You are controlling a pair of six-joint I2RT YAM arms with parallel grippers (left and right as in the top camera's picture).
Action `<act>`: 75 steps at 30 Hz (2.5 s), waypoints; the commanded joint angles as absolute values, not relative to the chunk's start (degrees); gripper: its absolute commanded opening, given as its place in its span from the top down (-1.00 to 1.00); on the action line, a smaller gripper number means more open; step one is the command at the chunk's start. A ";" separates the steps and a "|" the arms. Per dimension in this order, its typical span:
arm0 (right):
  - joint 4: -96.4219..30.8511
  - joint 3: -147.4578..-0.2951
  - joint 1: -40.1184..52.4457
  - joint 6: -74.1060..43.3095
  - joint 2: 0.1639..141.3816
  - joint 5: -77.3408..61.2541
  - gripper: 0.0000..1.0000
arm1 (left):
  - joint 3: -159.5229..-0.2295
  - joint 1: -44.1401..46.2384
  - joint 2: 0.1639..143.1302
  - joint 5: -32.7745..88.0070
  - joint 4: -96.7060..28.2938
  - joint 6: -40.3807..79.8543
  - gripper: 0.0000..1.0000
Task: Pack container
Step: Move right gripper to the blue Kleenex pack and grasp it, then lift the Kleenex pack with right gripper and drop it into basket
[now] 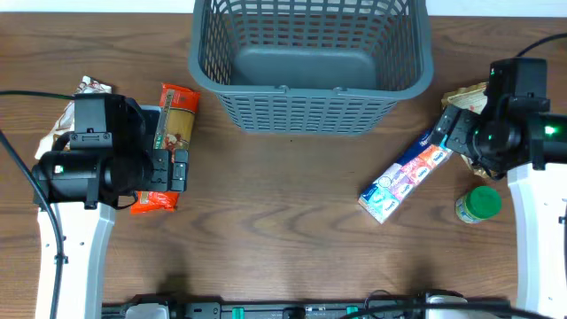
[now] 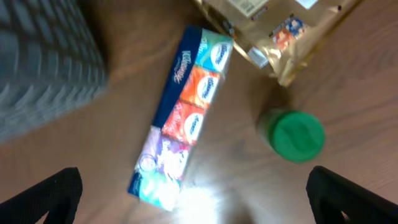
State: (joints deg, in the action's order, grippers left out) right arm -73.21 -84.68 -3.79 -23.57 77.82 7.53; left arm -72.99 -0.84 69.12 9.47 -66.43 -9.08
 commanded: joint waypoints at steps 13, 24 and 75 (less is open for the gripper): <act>-44.99 -57.25 -3.95 -42.98 79.05 6.31 -0.99 | -74.24 -0.56 69.12 7.86 -66.57 -13.93 -0.97; -38.94 -55.37 -2.92 -44.12 95.04 5.74 -0.99 | -74.24 -0.56 69.10 7.86 -66.61 -13.93 -0.97; -50.02 -81.80 -13.80 -20.12 77.25 2.39 0.98 | -74.24 -0.56 69.12 7.88 -66.61 -13.91 -0.97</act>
